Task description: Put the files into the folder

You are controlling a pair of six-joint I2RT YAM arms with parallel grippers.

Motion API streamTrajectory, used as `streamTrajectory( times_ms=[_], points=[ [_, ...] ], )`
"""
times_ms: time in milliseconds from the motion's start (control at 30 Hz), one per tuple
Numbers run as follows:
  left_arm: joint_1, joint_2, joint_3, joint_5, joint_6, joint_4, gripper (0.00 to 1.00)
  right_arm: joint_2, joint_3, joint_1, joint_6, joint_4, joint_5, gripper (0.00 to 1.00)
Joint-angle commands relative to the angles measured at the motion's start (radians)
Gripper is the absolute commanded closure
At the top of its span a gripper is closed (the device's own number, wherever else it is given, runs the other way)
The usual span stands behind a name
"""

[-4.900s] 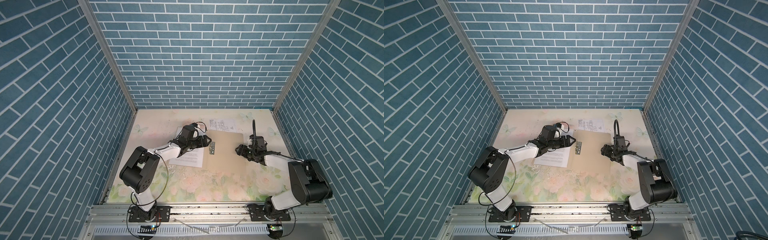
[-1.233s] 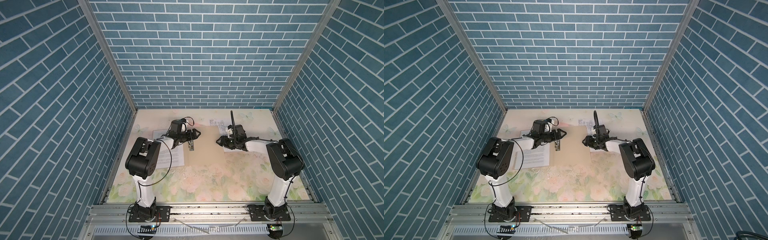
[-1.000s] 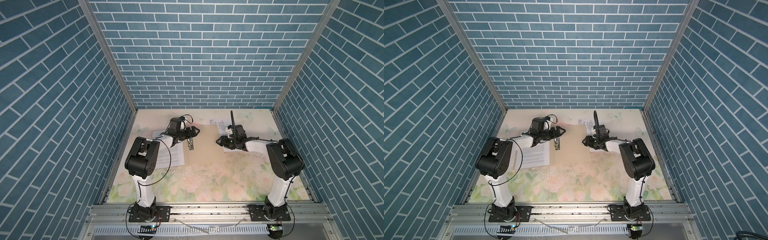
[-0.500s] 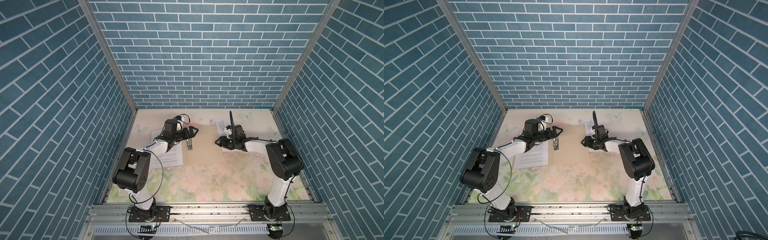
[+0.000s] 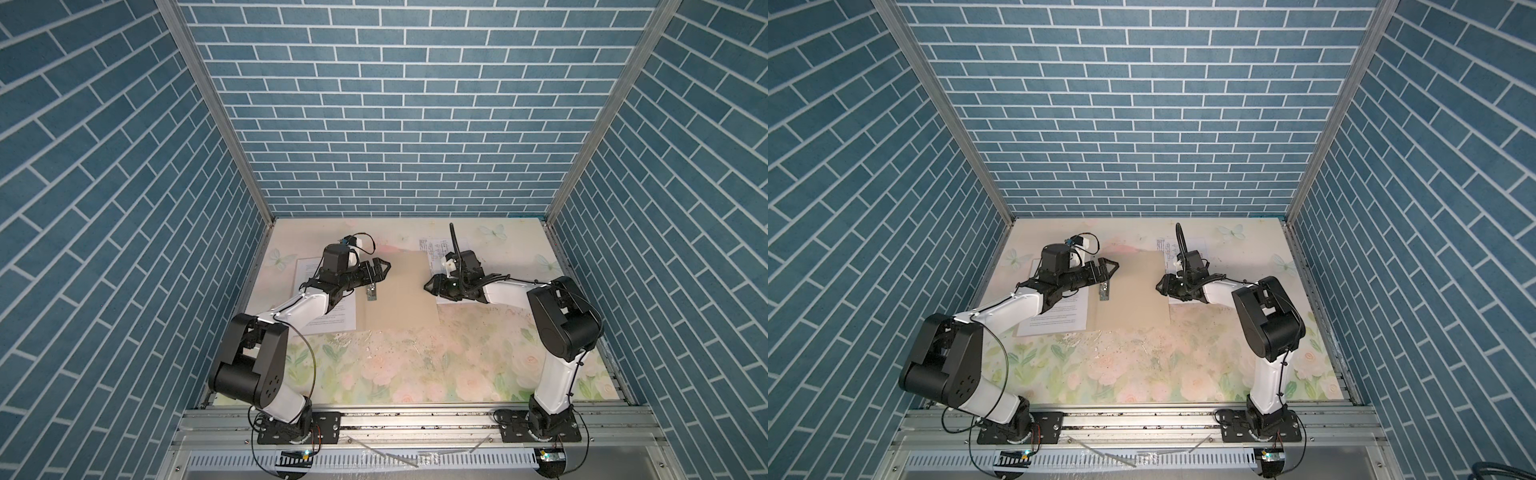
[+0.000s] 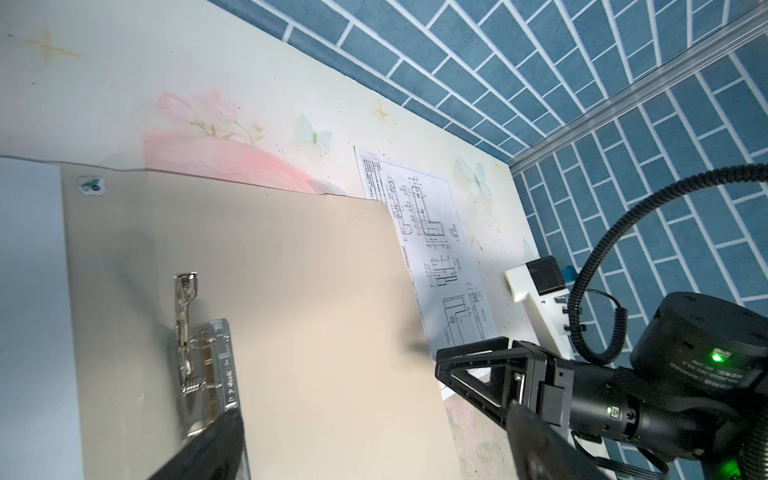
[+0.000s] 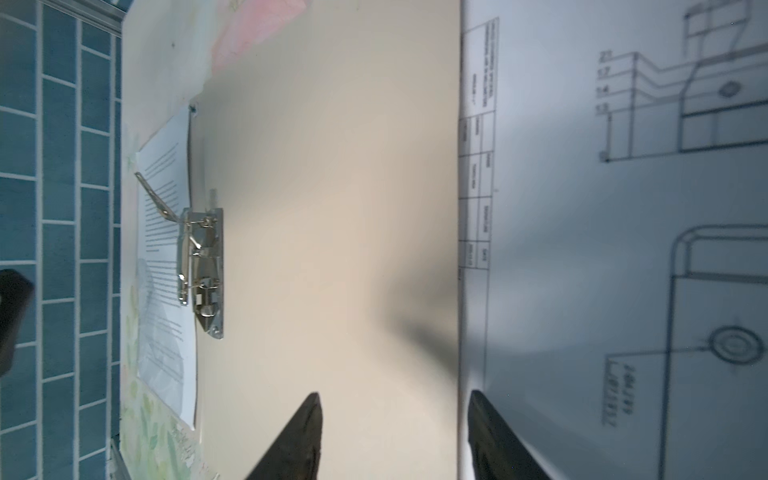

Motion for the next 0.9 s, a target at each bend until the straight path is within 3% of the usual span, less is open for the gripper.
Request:
streamTrajectory(
  times_ms=[0, 200, 333, 667, 867],
  points=[
    [-0.026, -0.024, 0.01, -0.065, 0.065, -0.072, 0.0, -0.035, 0.079, -0.005, -0.047, -0.117, 0.142, 0.41],
    [-0.099, 0.034, 0.127, -0.126, 0.116, -0.155, 0.0, 0.01, 0.215, -0.024, -0.125, -0.298, 0.311, 0.38],
    [-0.149, 0.133, 0.255, -0.159, 0.151, -0.222, 0.0, -0.028, 0.189, -0.061, -0.139, -0.293, 0.375, 0.36],
    [-0.224, 0.476, 0.693, -0.231, 0.19, -0.397, 0.0, -0.111, 0.08, -0.195, -0.185, -0.23, 0.407, 0.28],
    [-0.235, 0.723, 1.021, -0.204, 0.205, -0.53, 0.0, -0.105, 0.052, -0.24, -0.208, -0.199, 0.397, 0.25]
  ],
)
